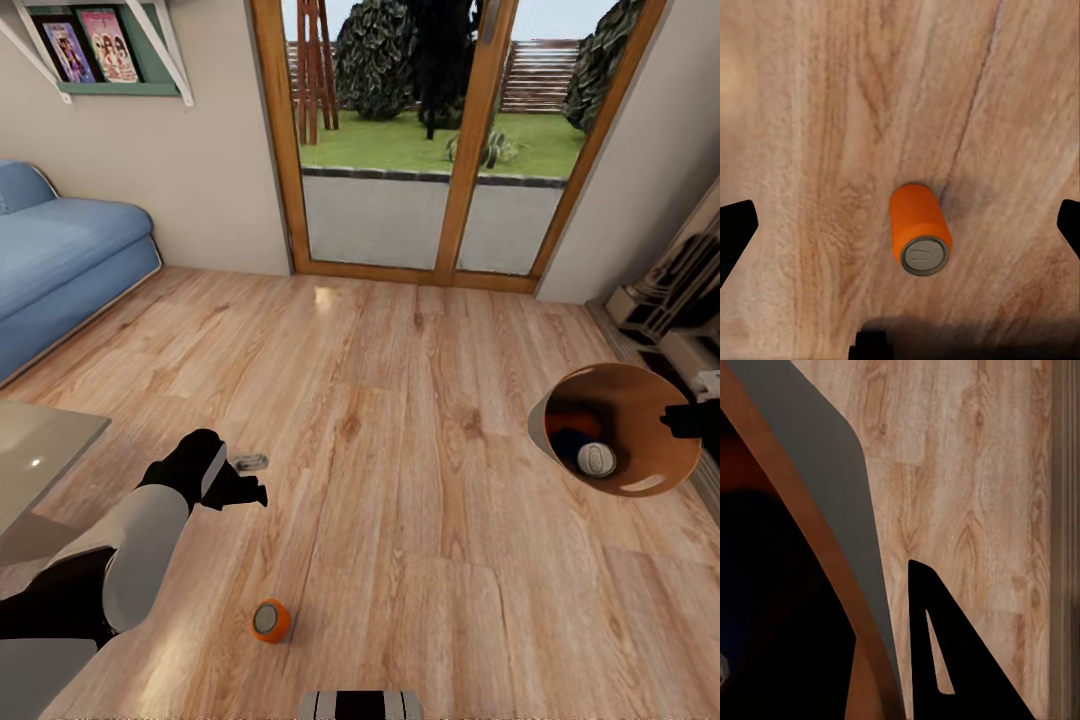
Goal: Put the three can of soda from the living room inside the tash can in the kitchen.
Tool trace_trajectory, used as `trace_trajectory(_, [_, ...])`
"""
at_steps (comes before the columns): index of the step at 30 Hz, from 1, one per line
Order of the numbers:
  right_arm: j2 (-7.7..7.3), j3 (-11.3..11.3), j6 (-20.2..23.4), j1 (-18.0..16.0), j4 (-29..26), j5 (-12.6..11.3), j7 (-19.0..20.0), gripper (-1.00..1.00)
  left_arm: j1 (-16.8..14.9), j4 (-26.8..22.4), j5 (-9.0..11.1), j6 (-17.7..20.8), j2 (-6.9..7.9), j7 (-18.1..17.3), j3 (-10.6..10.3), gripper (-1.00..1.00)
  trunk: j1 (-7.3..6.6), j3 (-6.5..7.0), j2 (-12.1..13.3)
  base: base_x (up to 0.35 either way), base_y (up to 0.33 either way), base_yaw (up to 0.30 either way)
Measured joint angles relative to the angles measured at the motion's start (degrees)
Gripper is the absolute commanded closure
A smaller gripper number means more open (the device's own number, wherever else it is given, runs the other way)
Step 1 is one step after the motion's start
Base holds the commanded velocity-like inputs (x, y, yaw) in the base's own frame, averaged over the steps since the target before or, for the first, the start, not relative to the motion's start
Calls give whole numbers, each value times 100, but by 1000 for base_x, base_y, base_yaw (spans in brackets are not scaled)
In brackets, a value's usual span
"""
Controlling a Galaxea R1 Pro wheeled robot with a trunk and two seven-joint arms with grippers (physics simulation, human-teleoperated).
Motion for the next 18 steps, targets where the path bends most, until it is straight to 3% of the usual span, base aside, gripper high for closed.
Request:
trace_trajectory(10, [-8, 1, 4, 0, 10, 3, -3, 100, 8, -25, 7, 0, -4, -2, 0, -100, 220, -269, -401, 0, 0, 0])
trace_trajectory(18, [-2, 1, -1, 0, 11, 205, 2, 100, 10, -28, 10, 0, -4, -10, -8, -100, 396, -484, -722, 0, 0, 0])
